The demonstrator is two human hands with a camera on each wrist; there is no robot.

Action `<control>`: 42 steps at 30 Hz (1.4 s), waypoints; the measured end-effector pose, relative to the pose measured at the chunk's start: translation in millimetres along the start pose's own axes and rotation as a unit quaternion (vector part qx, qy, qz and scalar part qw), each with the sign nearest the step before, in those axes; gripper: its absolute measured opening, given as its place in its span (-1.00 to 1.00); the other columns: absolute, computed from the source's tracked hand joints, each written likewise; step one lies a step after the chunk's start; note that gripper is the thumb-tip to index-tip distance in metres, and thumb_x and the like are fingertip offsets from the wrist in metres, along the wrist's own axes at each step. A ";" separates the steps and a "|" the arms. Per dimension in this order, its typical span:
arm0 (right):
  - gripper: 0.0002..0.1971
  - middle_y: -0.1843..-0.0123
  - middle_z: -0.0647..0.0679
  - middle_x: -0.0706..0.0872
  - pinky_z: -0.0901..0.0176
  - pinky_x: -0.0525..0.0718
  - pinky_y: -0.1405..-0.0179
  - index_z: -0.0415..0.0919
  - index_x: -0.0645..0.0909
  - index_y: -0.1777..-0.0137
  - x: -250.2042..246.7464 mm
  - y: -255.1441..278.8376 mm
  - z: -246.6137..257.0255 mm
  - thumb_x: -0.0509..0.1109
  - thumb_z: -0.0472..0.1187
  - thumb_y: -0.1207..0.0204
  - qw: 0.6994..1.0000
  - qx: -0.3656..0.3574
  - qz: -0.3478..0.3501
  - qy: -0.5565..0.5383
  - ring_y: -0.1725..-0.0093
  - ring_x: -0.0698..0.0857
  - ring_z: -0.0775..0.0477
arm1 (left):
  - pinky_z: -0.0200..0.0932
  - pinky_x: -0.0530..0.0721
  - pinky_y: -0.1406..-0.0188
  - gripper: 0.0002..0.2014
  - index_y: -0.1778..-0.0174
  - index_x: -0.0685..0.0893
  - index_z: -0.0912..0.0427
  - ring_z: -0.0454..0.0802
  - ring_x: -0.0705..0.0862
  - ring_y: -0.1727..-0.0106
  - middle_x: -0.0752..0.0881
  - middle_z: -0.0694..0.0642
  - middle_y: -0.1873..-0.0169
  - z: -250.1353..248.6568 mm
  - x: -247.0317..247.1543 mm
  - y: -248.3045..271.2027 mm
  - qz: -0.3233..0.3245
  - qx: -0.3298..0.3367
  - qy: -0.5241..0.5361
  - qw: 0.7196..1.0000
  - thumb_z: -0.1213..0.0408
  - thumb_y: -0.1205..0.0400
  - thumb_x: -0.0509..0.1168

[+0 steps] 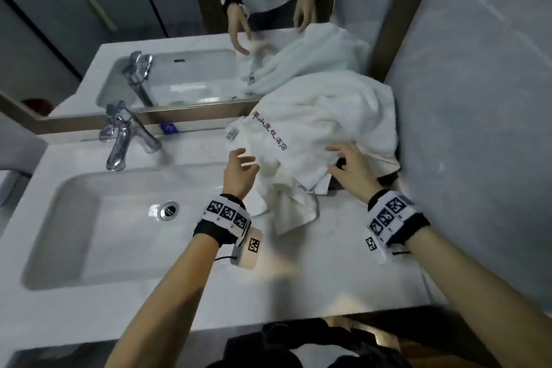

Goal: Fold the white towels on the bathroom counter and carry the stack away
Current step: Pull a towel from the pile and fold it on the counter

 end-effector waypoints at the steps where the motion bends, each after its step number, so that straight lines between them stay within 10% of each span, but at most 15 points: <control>1: -0.60 -0.33 -0.14 0.49 0.18 0.43 -0.27 -0.21 0.52 -0.33 9.2 -4.9 1.8 0.40 -0.32 -0.49 0.999 -0.013 0.007 0.043 -0.35 0.50 -0.16 | -0.13 0.57 -0.04 -0.48 -0.45 0.33 0.29 0.06 0.64 -0.06 0.64 0.28 -0.26 0.6 2.0 -4.4 0.006 -0.008 -0.012 1.000 0.43 -0.57 0.29; 8: -0.22 -0.39 -0.13 0.36 -0.12 0.50 -0.12 -0.07 0.34 -0.42 62.2 -26.9 6.6 0.53 0.13 -0.21 0.944 0.012 0.029 0.328 -0.35 0.40 -0.22 | -0.02 0.53 -0.29 -0.33 -0.47 0.26 0.34 0.21 0.55 -0.36 0.55 0.30 -0.36 22.6 23.2 -37.0 0.082 -0.093 -0.162 0.979 0.27 -0.52 0.44; 13: -0.45 -0.39 -0.14 0.41 0.00 0.46 -0.18 -0.15 0.34 -0.41 65.5 -27.9 5.4 0.38 -0.12 -0.44 0.916 0.006 -0.009 0.400 -0.32 0.47 -0.18 | -0.16 0.48 -0.07 -0.31 -0.40 0.31 0.36 0.19 0.57 -0.32 0.56 0.27 -0.29 37.8 31.2 -45.2 0.098 -0.111 -0.160 0.976 0.25 -0.46 0.51; 21: -0.80 0.02 -0.21 0.72 0.24 0.43 0.20 -0.32 0.60 -0.16 -22.2 -26.0 7.9 0.19 -0.29 -0.66 0.993 -0.015 -0.099 0.060 0.05 0.66 -0.15 | 0.11 0.58 -0.25 -0.20 -0.36 0.30 0.23 0.25 0.58 -0.19 0.58 0.33 -0.16 24.0 29.6 -46.0 0.030 -0.013 -0.159 0.987 0.24 -0.30 0.61; 31: -0.80 0.27 -0.07 0.59 0.65 0.36 0.40 -0.26 0.62 0.05 -136.3 22.8 11.0 0.24 -0.14 -0.61 0.947 -0.024 -0.321 -0.001 0.33 0.42 0.20 | -0.06 0.30 -0.35 -0.66 -0.23 0.62 0.31 0.26 0.37 -0.38 0.55 0.31 -0.31 9.0 43.1 -30.8 0.046 0.121 -0.248 0.960 0.24 -0.58 0.36; 35: -0.74 0.12 -0.24 0.72 0.13 0.50 0.17 -0.15 0.60 0.03 -165.1 34.9 -1.7 0.18 0.00 -0.59 0.927 0.008 -0.372 0.047 0.15 0.61 -0.20 | -0.20 0.49 -0.02 -0.85 -0.08 0.62 0.37 0.13 0.63 -0.13 0.70 0.31 -0.09 16.7 25.9 -19.0 0.050 0.133 -0.109 0.984 0.49 -0.61 0.26; 42: -0.69 0.29 -0.17 0.61 0.16 0.36 0.27 -0.11 0.48 0.28 -159.9 41.8 -4.0 0.18 0.06 -0.59 0.932 0.030 -0.357 0.060 0.25 0.54 -0.15 | -0.42 0.50 0.42 -0.77 0.35 0.58 -0.03 -0.33 0.50 0.50 0.57 -0.18 0.54 3.9 -57.1 -8.4 -0.015 0.116 0.089 0.989 0.23 -0.65 0.29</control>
Point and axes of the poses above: each hand's wrist, its own y-axis away from the middle knuckle, its own x-axis out of the palm, z = x × y, the point moved 8 cm from there along -y, towards the middle knuckle
